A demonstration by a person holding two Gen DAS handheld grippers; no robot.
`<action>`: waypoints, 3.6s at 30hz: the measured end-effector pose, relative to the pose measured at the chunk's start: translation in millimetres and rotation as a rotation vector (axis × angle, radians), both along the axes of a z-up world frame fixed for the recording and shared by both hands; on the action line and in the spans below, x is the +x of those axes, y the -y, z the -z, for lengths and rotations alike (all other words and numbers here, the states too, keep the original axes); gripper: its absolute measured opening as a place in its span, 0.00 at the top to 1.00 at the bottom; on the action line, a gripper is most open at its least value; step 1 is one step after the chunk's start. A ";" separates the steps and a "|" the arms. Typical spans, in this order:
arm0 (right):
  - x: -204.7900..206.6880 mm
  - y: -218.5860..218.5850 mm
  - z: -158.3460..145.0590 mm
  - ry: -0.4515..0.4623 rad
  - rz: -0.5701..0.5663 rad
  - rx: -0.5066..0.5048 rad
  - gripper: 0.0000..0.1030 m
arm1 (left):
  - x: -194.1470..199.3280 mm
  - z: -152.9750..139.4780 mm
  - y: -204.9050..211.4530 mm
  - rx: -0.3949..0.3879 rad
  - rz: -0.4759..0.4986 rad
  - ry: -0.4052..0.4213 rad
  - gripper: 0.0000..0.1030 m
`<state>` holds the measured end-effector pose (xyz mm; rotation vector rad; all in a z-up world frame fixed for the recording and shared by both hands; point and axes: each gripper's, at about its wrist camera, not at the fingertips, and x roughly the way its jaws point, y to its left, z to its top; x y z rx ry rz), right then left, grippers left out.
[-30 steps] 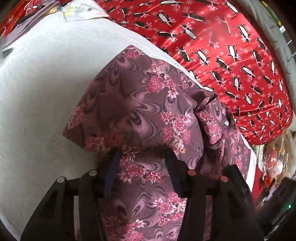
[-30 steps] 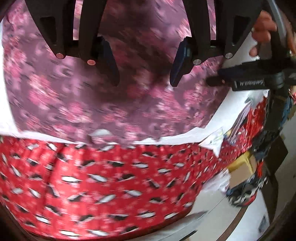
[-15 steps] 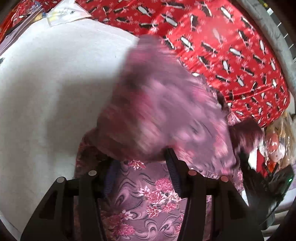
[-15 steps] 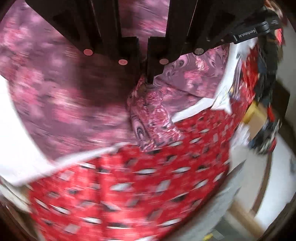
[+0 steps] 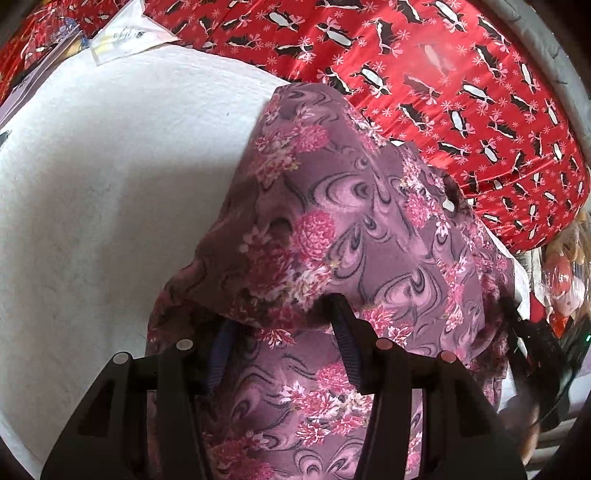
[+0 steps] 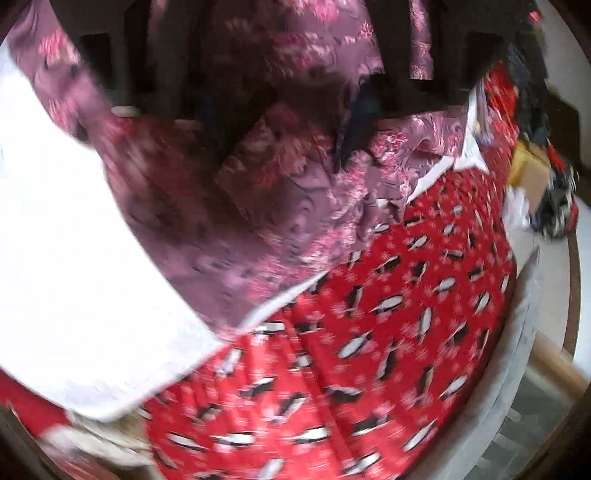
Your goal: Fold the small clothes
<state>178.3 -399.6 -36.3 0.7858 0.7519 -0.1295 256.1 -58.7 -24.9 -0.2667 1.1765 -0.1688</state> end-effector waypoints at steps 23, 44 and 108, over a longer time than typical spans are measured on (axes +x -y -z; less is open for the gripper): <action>-26.2 9.9 5.7 -0.166 -0.041 -0.215 0.81 | -1.2 0.5 14.7 0.166 0.053 0.021 0.46; -18.5 45.9 0.0 -0.146 0.064 -0.299 0.85 | 16.3 5.9 13.2 0.371 0.064 0.173 0.35; -357.6 -33.2 15.2 -0.119 -0.447 -0.003 0.90 | -256.2 74.9 -92.2 0.003 0.435 -0.296 0.97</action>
